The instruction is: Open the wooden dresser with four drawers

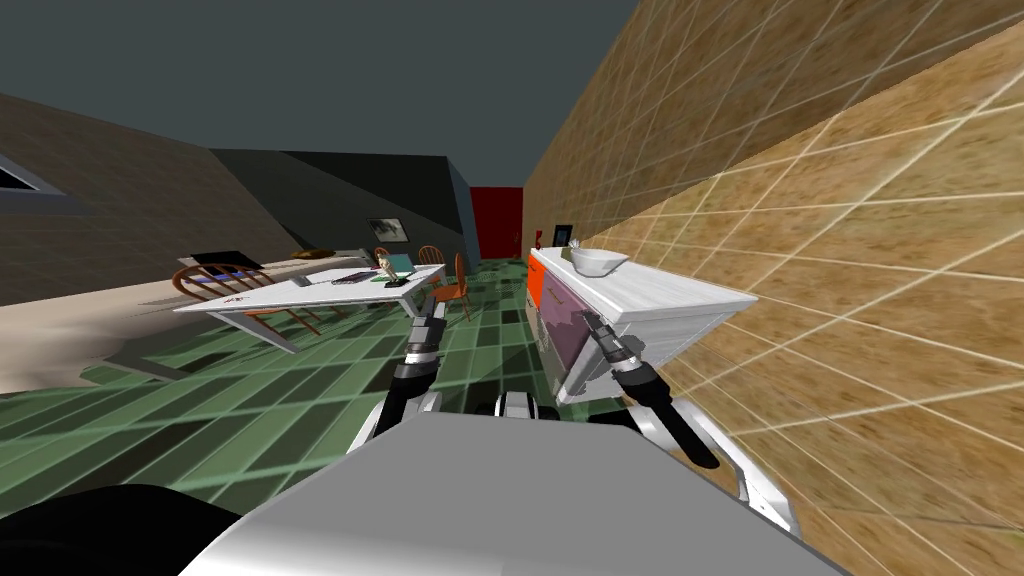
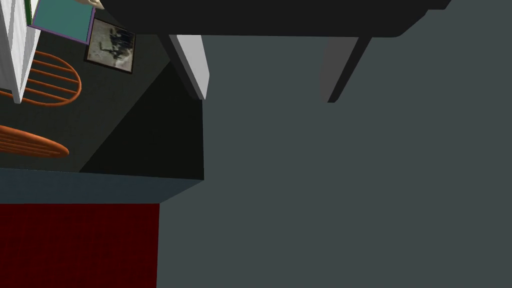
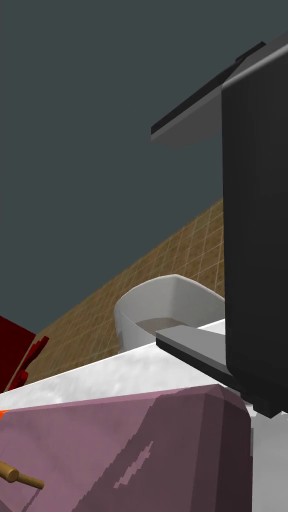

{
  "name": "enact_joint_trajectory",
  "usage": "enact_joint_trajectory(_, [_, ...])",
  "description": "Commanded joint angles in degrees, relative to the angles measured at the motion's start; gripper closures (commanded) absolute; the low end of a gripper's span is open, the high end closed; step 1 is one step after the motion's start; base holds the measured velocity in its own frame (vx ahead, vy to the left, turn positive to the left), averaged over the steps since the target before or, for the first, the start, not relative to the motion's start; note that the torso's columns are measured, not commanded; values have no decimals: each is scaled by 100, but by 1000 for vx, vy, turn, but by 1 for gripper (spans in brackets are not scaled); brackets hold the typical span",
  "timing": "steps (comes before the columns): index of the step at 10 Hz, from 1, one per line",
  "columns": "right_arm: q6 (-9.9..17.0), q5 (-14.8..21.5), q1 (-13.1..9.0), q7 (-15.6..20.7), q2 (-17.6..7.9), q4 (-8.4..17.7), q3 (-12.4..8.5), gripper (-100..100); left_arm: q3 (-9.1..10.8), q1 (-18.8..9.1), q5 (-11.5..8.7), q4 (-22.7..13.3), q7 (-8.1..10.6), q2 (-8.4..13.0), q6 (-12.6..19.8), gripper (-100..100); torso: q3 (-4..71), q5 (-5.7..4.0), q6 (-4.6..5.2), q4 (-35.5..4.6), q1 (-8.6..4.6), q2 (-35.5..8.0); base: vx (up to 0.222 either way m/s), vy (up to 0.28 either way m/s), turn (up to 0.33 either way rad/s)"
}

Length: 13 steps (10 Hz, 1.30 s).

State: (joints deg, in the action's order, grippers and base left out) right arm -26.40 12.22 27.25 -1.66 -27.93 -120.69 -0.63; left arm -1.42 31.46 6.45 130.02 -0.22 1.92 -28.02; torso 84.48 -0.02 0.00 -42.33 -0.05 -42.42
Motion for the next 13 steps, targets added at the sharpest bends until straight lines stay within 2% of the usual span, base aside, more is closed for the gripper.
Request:
enact_joint_trajectory(1, [-68, 229, -23, 89, -433, 259, -81, -100, 0, 0, 0, 0, 0, 0, 0, 0, -2, 0, 2, -1, -5, -3, 9, 112, 72])
enact_joint_trajectory(2, [-68, 229, -23, 89, -536, 259, -81, -100, 0, 0, 0, 0, 0, 0, 0, 0, 3, 1, 0, 1, 5, 5, 16, 111, 29])
enact_joint_trajectory(3, [-104, 390, -25, 156, -745, 414, -126, -100, 0, 0, 0, 0, 0, 0, 0, 0, 9, 3, 1, 4, 5, 13, 24, 127, 62])
enact_joint_trajectory(4, [-104, 390, -25, 156, -848, 414, -126, -100, 0, 0, 0, 0, 0, 0, 0, 0, 13, 4, 0, 6, 11, 19, 12, 112, 37])
enact_joint_trajectory(5, [-138, 554, -28, 229, -1055, 572, -168, -100, 0, 0, 0, 0, 0, 0, 0, 0, 10, 3, 1, 5, 4, 14, 14, 131, 61])
enact_joint_trajectory(6, [-138, 554, -28, 229, -1160, 572, -168, -100, 0, 0, 0, 0, 0, 0, 0, 0, 9, 3, 0, 4, 9, 14, 19, 119, 34])
enact_joint_trajectory(7, [-171, 720, -32, 308, -1376, 734, -207, -100, 0, 0, 0, 0, 0, 0, 0, 0, 9, 2, 1, 4, 3, 14, 11, 136, 71])
enact_joint_trajectory(8, [-171, 720, -32, 308, -1469, 734, -207, -100, 0, 0, 0, 0, 0, 0, 0, 0, 8, 3, 0, 4, 8, 11, 17, 103, 30])
enact_joint_trajectory(9, [-202, 886, -38, 394, -1668, 898, -241, -100, 0, 0, 0, 0, 0, 0, 0, 0, 9, 1, 1, 4, -4, 13, 29, 111, 66])
enact_joint_trajectory(10, [-202, 886, -38, 394, -1776, 898, -241, -100, 0, 0, 0, 0, 0, 0, 0, 0, 11, 1, -1, 5, 2, 17, 30, 96, 34])
enact_joint_trajectory(11, [-230, 1053, -45, 487, -1981, 1065, -270, -100, 1, 0, 0, 0, 0, 0, 0, 0, 11, 1, 2, 5, -2, 16, 35, 107, 57])
enact_joint_trajectory(12, [-230, 1053, -45, 487, -2077, 1065, -270, -100, 0, 0, 0, 0, 0, 0, 0, 0, 10, 2, 0, 5, 5, 16, 29, 92, 26])
enact_joint_trajectory(13, [-254, 1219, -53, 587, -2288, 1235, -293, -100, 1, 0, 0, 0, 0, 0, 0, 0, 8, 2, 1, 4, 2, 12, 38, 113, 59])
